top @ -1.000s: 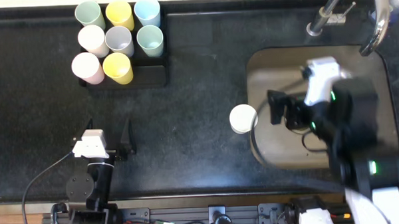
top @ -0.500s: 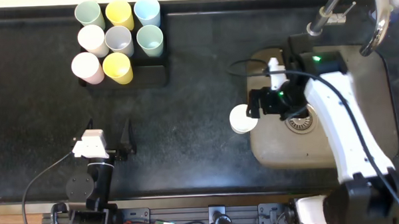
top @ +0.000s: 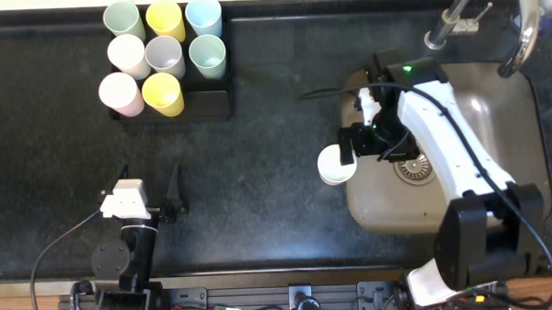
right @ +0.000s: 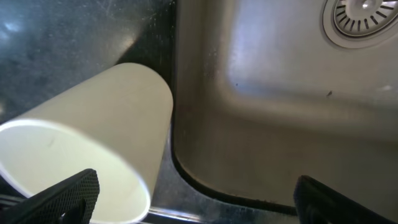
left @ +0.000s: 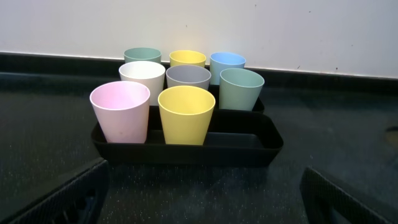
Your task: Store Cups
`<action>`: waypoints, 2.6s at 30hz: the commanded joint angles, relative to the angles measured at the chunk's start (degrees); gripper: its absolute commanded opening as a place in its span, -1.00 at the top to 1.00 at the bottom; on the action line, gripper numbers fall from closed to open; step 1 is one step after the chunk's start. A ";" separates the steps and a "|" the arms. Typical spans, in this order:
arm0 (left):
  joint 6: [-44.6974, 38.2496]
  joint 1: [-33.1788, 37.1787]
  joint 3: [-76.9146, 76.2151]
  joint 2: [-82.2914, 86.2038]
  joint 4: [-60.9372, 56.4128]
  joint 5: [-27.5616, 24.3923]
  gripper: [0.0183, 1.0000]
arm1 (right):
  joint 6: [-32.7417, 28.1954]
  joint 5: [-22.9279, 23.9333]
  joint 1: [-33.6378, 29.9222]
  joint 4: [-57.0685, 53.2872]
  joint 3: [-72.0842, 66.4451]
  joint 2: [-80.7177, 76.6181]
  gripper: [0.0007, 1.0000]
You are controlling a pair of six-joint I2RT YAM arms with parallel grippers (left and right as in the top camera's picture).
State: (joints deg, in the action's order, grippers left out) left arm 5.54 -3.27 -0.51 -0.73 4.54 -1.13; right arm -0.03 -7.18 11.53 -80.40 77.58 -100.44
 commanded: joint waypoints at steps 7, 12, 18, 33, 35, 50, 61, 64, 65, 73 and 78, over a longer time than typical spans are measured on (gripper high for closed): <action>-0.85 0.42 0.07 0.57 0.24 -0.72 -1.00 | -0.20 2.78 2.10 3.43 0.55 -1.46 -0.95; -0.83 0.42 0.07 0.57 0.24 -0.72 -1.00 | -0.20 2.78 2.89 4.33 0.48 -1.46 -0.72; -0.83 0.42 0.07 0.57 0.24 -0.72 -1.00 | -0.20 2.73 3.56 4.66 0.46 -1.46 -0.20; -0.83 0.42 0.07 0.57 0.24 -0.74 -1.00 | -0.22 0.61 5.40 6.36 0.46 -1.09 0.91; -0.83 0.42 0.07 0.57 0.24 -0.74 -1.00 | -0.20 -0.20 5.62 7.15 0.46 -0.42 0.91; -0.83 0.42 0.07 0.57 0.24 -0.74 -1.00 | 10.95 1.46 11.10 4.83 31.56 5.49 0.92; -0.83 0.42 0.07 0.57 0.24 -0.72 -1.00 | 12.98 1.46 24.94 -2.23 66.20 -19.50 0.92; -0.85 0.42 0.07 0.57 0.24 -0.72 -1.00 | 13.86 1.55 26.62 -2.10 66.95 -23.26 0.92; -0.83 0.42 0.07 0.57 0.24 -0.72 -1.00 | 14.21 1.81 26.95 -2.05 66.95 -24.15 0.92; -0.83 0.42 0.07 0.57 0.24 -0.72 -1.00 | 15.32 4.31 29.05 -1.53 66.95 -30.75 0.92; -0.83 0.42 0.07 0.57 0.24 -0.74 -1.00 | 17.22 5.31 29.55 -1.14 66.90 -33.35 0.92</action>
State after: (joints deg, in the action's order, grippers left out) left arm 5.54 -3.27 -0.51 -0.73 4.54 -1.13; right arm 15.70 -2.94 40.60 -82.02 142.45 -132.33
